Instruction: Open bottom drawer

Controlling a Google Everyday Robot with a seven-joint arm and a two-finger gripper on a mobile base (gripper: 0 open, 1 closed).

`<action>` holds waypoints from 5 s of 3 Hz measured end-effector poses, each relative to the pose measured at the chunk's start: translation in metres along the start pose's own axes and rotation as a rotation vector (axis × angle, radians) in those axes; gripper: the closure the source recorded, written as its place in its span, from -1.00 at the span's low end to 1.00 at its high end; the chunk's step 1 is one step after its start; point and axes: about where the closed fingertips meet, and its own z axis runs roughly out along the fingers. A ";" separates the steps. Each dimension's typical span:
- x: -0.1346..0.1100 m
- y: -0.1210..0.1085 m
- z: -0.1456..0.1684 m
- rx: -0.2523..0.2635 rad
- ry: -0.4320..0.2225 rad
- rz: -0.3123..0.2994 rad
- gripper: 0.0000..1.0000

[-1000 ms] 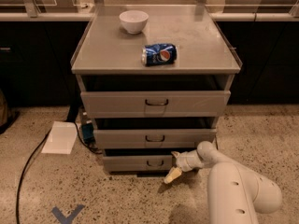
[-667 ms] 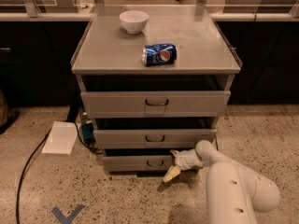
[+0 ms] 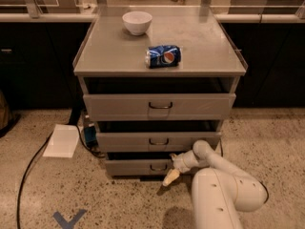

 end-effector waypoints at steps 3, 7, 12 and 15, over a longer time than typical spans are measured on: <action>-0.002 0.019 0.001 -0.045 0.012 0.009 -1.00; 0.008 0.095 -0.028 -0.068 0.000 0.065 -1.00; -0.010 0.056 -0.009 -0.097 0.009 0.020 -1.00; -0.001 0.069 -0.041 -0.064 -0.026 0.119 -1.00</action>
Offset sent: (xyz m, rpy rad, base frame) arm -0.0552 -0.0075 0.0240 0.2174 0.3699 0.0656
